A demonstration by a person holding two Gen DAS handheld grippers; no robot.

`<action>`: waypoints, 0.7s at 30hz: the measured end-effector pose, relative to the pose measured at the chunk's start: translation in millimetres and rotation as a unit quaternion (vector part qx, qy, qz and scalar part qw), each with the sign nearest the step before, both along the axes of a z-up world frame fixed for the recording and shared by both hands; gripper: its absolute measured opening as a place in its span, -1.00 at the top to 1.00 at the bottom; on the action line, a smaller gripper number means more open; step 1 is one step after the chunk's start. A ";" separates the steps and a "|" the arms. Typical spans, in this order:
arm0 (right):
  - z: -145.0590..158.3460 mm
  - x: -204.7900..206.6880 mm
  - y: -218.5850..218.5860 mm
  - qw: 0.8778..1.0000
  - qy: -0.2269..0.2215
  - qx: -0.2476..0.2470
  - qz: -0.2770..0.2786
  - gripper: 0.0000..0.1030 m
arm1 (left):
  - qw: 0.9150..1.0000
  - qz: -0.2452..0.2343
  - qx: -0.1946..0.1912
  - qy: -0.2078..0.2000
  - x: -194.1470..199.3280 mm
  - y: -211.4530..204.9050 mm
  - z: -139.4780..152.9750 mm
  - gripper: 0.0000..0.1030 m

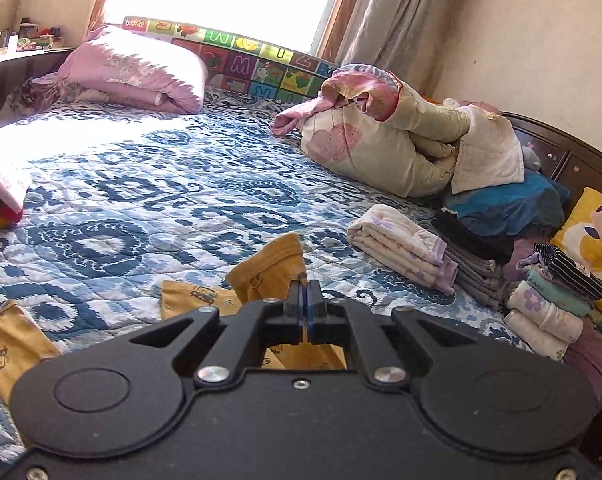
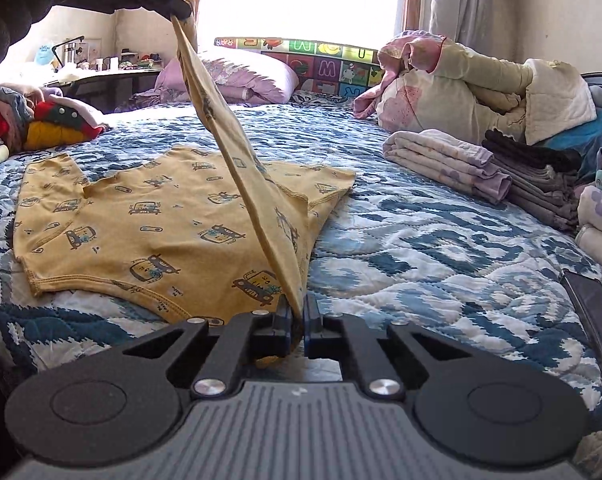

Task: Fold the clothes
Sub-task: 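Fold the lifted leg over the body with the left tool while the right tool pins the garment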

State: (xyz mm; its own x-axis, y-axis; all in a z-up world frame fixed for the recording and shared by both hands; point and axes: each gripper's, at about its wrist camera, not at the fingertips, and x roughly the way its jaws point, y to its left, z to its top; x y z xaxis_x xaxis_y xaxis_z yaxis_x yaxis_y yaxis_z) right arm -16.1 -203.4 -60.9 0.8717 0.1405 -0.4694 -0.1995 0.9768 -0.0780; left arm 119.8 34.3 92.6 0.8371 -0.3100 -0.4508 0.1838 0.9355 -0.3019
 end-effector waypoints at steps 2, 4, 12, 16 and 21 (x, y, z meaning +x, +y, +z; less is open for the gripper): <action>2.1 -2.5 6.0 1.000 -0.010 -0.015 0.013 0.87 | 1.000 0.012 -0.001 0.004 -3.0 13.4 -4.9 0.99; 3.2 -4.0 13.0 0.999 -0.015 -0.031 0.025 0.87 | 1.000 0.027 -0.004 0.008 -6.6 28.8 -10.3 0.99; 5.9 -9.1 46.6 0.992 -0.029 -0.084 0.088 0.88 | 0.997 0.076 0.012 0.028 -20.3 81.6 -44.7 0.99; -0.1 -7.7 62.2 0.988 -0.016 -0.105 0.114 0.88 | 0.995 0.085 0.016 0.059 -17.5 96.0 -75.3 0.99; -3.0 -7.4 71.6 0.985 -0.010 -0.120 0.126 0.88 | 0.995 0.086 0.003 0.051 -24.9 103.6 -86.2 0.99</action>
